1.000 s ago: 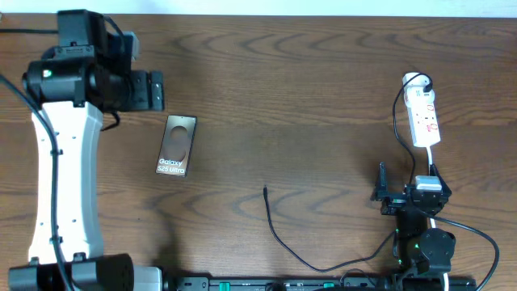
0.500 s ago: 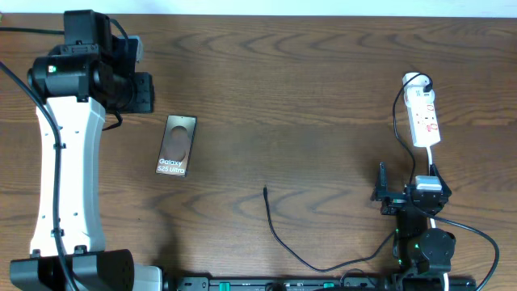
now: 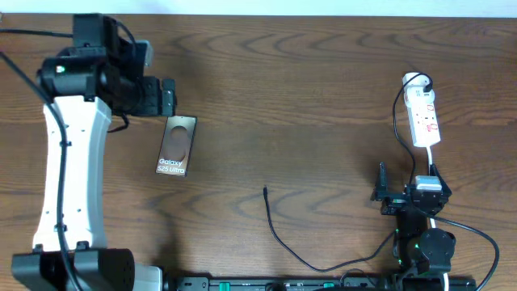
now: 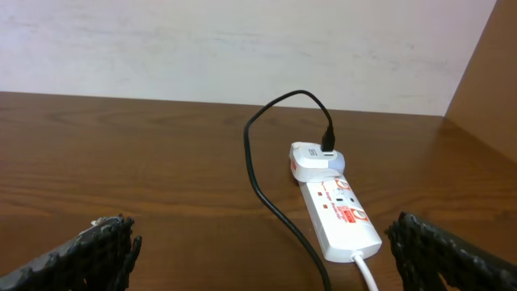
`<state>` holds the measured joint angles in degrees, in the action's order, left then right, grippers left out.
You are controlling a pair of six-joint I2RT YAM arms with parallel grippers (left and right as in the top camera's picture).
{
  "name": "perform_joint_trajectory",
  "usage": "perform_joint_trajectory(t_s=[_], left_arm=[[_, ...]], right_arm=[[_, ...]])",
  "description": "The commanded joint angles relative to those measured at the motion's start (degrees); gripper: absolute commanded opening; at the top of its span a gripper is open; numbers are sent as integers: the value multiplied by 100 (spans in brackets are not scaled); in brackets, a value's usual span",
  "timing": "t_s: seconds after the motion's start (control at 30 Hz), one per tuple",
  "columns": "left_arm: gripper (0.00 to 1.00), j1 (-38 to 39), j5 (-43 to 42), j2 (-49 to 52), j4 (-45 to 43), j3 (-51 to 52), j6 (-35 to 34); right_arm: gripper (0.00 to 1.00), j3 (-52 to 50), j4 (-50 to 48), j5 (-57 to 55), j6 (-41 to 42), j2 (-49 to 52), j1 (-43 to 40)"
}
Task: Plug charger to phone and switch on socket
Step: 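Raise the left arm and move the left gripper over the phone box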
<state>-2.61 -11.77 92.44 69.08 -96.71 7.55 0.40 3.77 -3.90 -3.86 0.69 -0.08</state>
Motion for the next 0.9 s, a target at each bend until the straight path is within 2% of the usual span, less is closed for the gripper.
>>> perform_joint_trajectory(t_s=[0.0,0.23,0.63,0.87], left_arm=[[98,50,-63,297,-4,258,146],[98,50,372,953,-15,358,144],[98,50,369,2109,-74,361,144],[98,50,369,2328,-330,485,144]], right_arm=[[99,-9,22,-46,-72,-37,39],[99,-9,22,-46,-72,-37,39],[99,-9,22,-46,-72,-37,39],[99,-9,22,-46,-72,-37,39]])
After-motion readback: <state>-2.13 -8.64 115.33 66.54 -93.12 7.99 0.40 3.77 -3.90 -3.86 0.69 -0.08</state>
